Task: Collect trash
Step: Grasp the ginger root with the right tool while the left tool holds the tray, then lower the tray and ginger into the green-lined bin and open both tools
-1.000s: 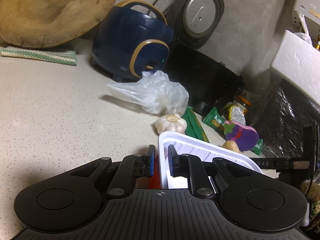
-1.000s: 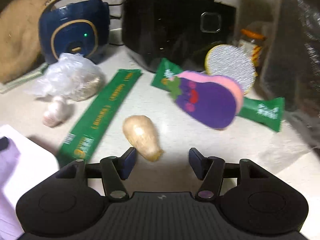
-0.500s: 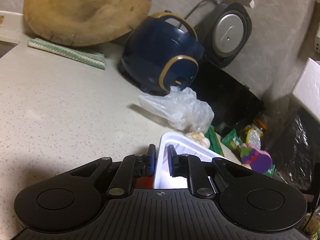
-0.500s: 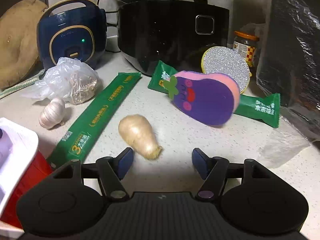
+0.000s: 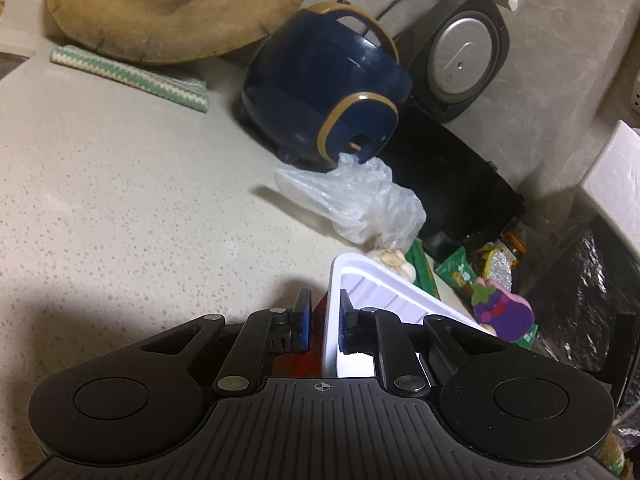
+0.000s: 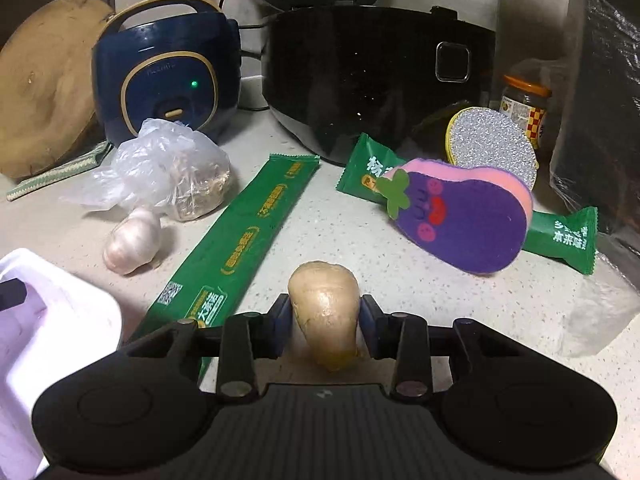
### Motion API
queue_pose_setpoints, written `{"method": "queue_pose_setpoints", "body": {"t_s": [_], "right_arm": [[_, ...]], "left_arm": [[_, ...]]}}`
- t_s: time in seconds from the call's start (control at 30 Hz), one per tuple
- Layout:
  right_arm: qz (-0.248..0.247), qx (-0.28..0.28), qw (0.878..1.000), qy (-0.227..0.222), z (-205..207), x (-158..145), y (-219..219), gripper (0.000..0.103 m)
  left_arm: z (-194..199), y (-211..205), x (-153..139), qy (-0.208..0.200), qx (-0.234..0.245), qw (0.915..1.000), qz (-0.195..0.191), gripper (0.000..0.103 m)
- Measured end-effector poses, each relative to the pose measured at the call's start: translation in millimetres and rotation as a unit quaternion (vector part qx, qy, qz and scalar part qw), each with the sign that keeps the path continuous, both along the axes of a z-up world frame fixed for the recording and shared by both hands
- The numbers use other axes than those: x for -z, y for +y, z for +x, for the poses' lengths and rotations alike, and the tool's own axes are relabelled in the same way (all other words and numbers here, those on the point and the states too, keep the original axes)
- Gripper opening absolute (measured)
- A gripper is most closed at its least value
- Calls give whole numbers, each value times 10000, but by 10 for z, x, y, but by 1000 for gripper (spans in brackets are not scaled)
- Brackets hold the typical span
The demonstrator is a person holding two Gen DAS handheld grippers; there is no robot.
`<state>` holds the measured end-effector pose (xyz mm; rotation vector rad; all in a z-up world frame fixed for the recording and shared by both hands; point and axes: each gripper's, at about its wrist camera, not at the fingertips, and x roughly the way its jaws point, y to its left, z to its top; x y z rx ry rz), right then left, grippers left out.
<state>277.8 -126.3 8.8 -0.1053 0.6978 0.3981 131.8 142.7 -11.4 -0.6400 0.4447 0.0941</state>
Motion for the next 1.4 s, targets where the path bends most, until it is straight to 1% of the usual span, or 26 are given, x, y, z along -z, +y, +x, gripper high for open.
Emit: {"method": "queue_pose_setpoints", "body": {"t_s": [0.13,0.23,0.37,0.53,0.63,0.8,0.9,1.03,1.13,1.23,1.3,1.33,1.4], "right_arm": [[178,33,9998,88,-88,-43,-67,36],[318,-34,9995,16,-244,-108,-131,36],[521,-130,9985,-88,-509,-187,-258,36],[767,30,9969,-193,-866,-172,-550,36],[813,227,9963,-165,-1044,-46,-749,36],[574,762,9952,-227,-1373,247,-1072,36],[620,1019,9928,-88,-1577,428,-1289,36],[784,1318,9881,136,-1836,662,-1549,36],[869,1554,9837,245,-2011,851,-1713,36],[849,1718,9808,362,-2151,1095,-1824,36],[720,1859,9789,450,-2240,1297,-1867,36],[638,1935,9778,490,-2293,1393,-1883,36],[486,2101,9745,617,-2401,1594,-1926,36]], "left_arm": [[-47,0,-15,-177,54,9998,1,15],[-83,-5,-35,-310,78,9995,28,15],[-167,13,-62,-533,-69,9986,8,16],[-218,-66,-122,-637,-122,9977,205,16],[-237,-205,-143,-700,13,9970,329,16],[-192,-572,-56,-681,698,9948,289,16],[-162,-851,-2,-683,1140,9903,402,15],[-134,-1284,48,-766,1633,9797,876,16],[-141,-1544,132,-835,1875,9716,1176,16],[-203,-1781,347,-818,2215,9611,1436,15],[-254,-1903,549,-812,2423,9539,1572,15],[-277,-1962,666,-785,2482,9518,1620,15],[-278,-2049,944,-596,2580,9510,1597,15]]}}
